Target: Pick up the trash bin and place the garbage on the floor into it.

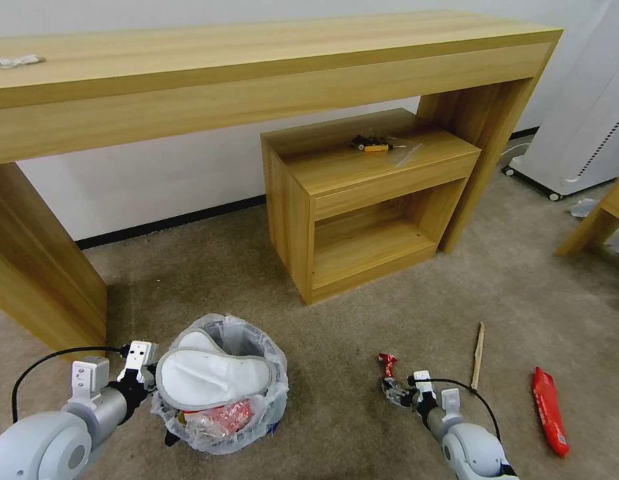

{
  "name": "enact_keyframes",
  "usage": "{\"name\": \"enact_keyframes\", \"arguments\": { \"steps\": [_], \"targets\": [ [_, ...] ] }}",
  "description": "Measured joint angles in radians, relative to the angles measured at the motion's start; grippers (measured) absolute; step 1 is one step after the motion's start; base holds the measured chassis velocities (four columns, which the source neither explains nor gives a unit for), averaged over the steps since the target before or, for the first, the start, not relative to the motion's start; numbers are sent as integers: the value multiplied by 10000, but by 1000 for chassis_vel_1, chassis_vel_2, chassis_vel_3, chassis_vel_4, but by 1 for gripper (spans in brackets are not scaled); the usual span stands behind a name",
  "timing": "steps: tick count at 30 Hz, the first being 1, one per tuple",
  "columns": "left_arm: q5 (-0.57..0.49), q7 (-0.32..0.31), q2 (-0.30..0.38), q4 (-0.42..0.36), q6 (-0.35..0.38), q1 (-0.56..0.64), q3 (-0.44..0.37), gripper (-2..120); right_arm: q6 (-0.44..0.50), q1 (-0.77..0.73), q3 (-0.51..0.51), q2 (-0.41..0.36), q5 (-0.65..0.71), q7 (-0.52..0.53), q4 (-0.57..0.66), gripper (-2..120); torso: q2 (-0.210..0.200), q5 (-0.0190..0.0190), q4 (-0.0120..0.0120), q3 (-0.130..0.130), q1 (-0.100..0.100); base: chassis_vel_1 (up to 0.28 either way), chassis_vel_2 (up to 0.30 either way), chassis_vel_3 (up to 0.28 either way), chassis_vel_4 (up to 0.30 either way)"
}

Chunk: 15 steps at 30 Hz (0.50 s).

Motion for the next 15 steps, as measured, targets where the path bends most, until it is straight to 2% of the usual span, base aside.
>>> {"name": "enact_keyframes", "arguments": {
  "steps": [15],
  "targets": [
    [-19, 61, 57, -51, 0, 8, -18, 0, 384, 224, 34, 186, -307, -184, -508, 75, 0, 0, 1, -1, 0, 0, 0, 0, 0]
  ]
}}
